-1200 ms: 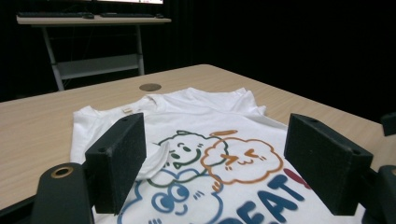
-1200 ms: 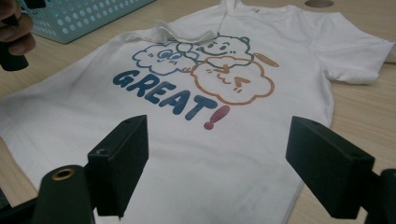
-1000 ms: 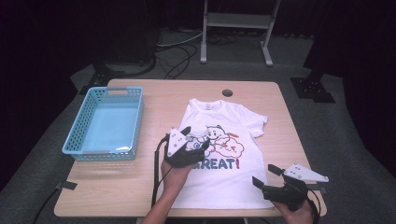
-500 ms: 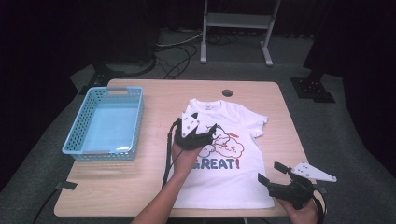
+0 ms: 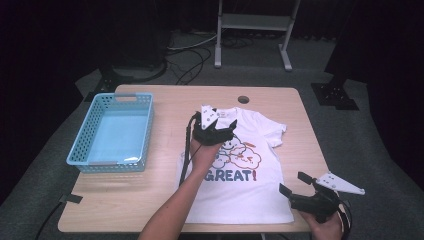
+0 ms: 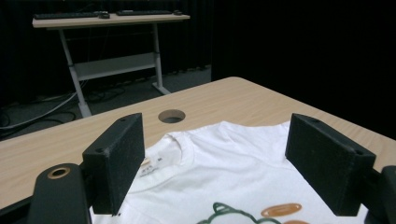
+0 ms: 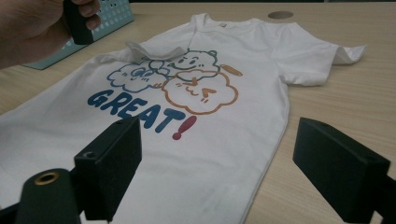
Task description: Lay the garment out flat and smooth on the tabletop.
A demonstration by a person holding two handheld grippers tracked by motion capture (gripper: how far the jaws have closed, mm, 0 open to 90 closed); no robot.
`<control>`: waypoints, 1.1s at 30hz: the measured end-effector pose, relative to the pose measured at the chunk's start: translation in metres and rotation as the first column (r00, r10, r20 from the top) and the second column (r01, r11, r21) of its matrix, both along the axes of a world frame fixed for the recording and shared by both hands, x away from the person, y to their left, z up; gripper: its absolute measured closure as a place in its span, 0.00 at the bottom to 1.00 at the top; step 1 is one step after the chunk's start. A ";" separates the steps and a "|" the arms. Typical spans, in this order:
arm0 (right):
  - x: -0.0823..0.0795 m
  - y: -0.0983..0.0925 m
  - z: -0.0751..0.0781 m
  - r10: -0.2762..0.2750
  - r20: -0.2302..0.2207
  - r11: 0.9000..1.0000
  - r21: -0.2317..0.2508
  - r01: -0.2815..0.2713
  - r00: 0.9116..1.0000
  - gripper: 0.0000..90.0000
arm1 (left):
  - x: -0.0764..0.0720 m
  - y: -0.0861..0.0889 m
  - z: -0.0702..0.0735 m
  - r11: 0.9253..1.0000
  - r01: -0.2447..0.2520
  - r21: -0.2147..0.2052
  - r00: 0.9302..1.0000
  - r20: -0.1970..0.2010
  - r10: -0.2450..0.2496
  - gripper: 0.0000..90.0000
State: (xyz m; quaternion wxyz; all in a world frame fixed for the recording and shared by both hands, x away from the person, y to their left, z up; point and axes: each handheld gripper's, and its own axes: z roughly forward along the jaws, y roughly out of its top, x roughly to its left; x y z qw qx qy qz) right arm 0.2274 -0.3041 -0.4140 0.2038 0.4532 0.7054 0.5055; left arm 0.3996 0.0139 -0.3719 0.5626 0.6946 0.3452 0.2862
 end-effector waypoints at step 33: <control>-0.001 0.000 0.002 0.001 0.015 1.000 0.013 -0.001 1.000 0.12 | 0.026 -0.008 -0.040 0.995 0.007 0.098 0.992 -0.126 0.006 0.14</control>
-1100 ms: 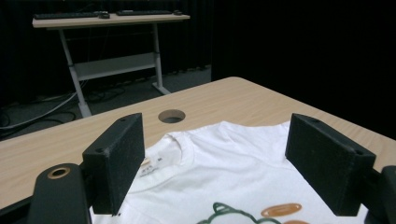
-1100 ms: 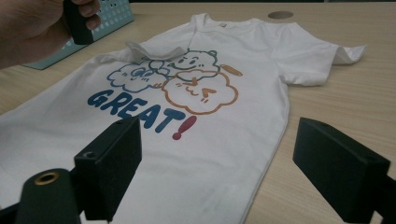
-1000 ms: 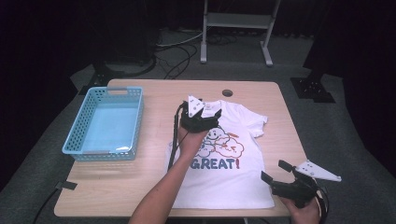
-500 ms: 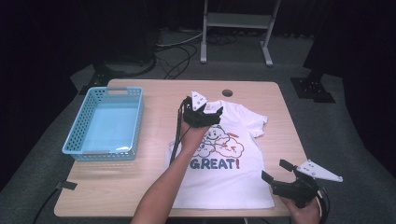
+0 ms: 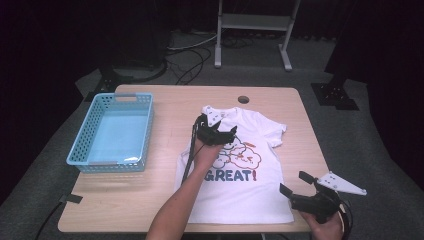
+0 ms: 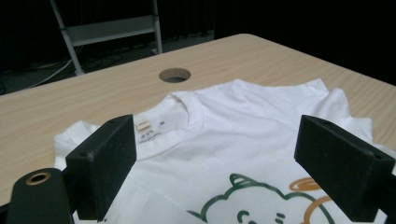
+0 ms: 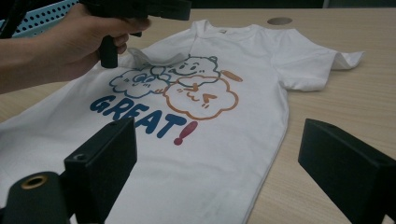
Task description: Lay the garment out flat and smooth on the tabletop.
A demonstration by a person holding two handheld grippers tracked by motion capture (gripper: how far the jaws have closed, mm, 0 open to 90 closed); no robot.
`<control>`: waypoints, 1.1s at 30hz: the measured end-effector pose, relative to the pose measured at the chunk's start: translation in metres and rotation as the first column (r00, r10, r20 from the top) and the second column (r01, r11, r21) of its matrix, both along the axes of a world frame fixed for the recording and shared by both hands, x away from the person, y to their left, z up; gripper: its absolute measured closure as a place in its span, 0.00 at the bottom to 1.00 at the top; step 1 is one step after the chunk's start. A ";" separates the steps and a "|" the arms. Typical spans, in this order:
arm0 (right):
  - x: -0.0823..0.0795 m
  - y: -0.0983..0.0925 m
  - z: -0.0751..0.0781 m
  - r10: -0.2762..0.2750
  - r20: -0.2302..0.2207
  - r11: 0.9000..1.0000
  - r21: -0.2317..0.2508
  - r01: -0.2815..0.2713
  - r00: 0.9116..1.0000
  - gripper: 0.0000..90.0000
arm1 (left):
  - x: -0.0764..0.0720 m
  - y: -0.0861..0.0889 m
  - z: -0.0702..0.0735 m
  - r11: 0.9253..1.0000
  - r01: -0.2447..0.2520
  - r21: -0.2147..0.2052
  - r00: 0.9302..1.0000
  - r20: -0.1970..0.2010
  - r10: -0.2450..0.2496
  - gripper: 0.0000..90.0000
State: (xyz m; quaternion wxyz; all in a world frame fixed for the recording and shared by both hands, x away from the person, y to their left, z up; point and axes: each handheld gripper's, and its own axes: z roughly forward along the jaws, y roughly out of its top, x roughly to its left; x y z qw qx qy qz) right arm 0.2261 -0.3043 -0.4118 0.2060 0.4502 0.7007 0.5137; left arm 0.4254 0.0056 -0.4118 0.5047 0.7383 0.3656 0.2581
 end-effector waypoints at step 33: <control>0.000 0.001 0.000 -0.001 -0.001 1.000 -0.001 0.001 1.000 0.12 | -0.006 -0.001 -0.025 0.992 0.041 0.121 0.998 -0.062 -0.033 0.39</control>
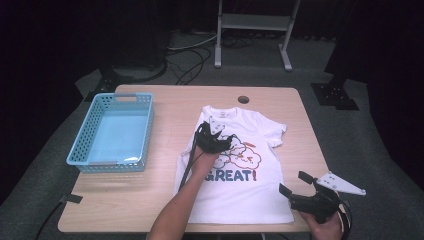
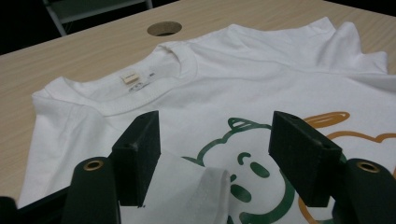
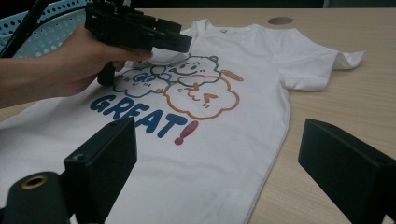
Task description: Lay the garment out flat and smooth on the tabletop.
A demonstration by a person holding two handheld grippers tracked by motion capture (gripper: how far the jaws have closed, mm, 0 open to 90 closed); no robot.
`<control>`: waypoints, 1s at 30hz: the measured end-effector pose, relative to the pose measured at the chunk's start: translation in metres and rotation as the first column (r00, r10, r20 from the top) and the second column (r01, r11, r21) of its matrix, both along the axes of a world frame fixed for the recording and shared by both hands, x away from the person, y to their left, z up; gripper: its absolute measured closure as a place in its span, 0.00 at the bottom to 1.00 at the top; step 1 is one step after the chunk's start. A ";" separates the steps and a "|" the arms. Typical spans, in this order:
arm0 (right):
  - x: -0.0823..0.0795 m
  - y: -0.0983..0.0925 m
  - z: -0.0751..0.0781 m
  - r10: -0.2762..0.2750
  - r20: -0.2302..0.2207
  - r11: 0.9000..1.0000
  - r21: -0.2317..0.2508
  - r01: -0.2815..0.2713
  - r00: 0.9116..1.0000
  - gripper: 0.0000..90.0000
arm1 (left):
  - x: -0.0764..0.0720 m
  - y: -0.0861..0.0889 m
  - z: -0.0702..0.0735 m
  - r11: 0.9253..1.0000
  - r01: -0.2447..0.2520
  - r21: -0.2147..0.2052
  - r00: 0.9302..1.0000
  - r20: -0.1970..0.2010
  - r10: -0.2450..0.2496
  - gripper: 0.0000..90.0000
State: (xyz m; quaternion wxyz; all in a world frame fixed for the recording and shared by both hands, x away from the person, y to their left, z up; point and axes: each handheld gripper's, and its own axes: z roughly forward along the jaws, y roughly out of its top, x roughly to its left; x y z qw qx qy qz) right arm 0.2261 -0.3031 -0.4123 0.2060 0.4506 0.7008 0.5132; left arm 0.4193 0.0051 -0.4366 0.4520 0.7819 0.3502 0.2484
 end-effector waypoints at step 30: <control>0.001 -0.001 -0.001 0.009 -0.005 1.000 0.018 -0.009 1.000 0.12 | 0.003 -0.005 -0.004 0.988 0.003 0.151 0.998 -0.057 0.006 0.83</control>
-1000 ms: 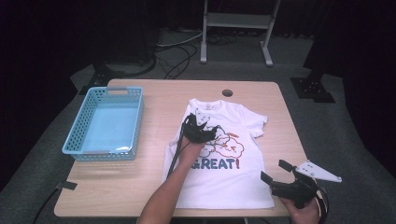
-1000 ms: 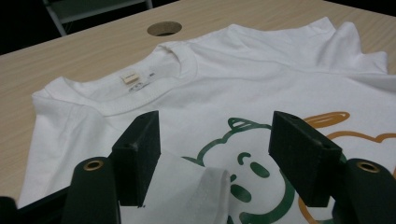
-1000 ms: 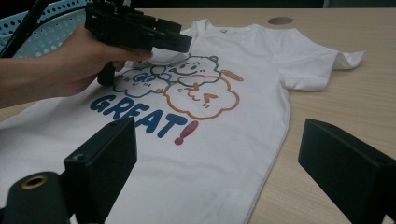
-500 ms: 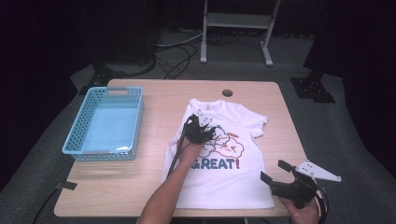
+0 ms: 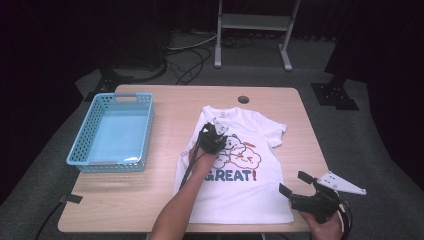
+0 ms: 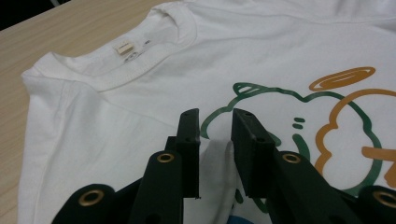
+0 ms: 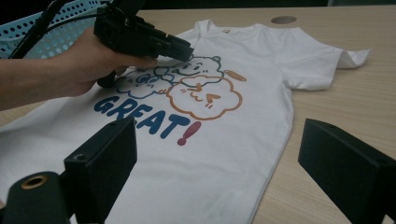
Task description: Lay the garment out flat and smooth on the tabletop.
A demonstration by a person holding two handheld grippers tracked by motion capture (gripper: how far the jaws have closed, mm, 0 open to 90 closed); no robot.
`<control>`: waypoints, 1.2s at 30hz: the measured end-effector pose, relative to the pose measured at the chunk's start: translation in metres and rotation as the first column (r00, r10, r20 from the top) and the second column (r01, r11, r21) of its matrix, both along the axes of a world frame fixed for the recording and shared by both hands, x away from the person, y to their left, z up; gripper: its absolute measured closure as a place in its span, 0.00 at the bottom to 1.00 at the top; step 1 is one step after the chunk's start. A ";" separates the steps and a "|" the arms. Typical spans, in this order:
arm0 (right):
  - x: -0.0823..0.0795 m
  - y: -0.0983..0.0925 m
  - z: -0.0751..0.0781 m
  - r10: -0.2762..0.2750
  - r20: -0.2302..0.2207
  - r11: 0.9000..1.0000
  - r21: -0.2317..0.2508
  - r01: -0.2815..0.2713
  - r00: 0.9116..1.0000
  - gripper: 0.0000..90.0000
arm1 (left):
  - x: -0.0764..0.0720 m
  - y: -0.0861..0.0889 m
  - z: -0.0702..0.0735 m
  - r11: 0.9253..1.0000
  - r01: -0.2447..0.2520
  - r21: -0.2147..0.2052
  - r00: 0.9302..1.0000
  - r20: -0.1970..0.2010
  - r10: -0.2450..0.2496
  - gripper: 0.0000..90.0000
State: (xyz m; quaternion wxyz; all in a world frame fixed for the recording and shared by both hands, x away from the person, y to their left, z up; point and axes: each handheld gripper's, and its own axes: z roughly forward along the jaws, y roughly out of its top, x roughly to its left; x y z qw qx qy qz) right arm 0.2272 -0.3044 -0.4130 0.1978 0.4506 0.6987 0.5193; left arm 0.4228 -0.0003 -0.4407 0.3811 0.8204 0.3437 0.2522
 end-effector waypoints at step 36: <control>-0.002 0.007 -0.001 0.001 0.011 1.000 -0.018 -0.001 1.000 0.12 | -0.003 0.026 0.031 0.995 -0.038 -0.087 0.997 0.062 0.044 0.98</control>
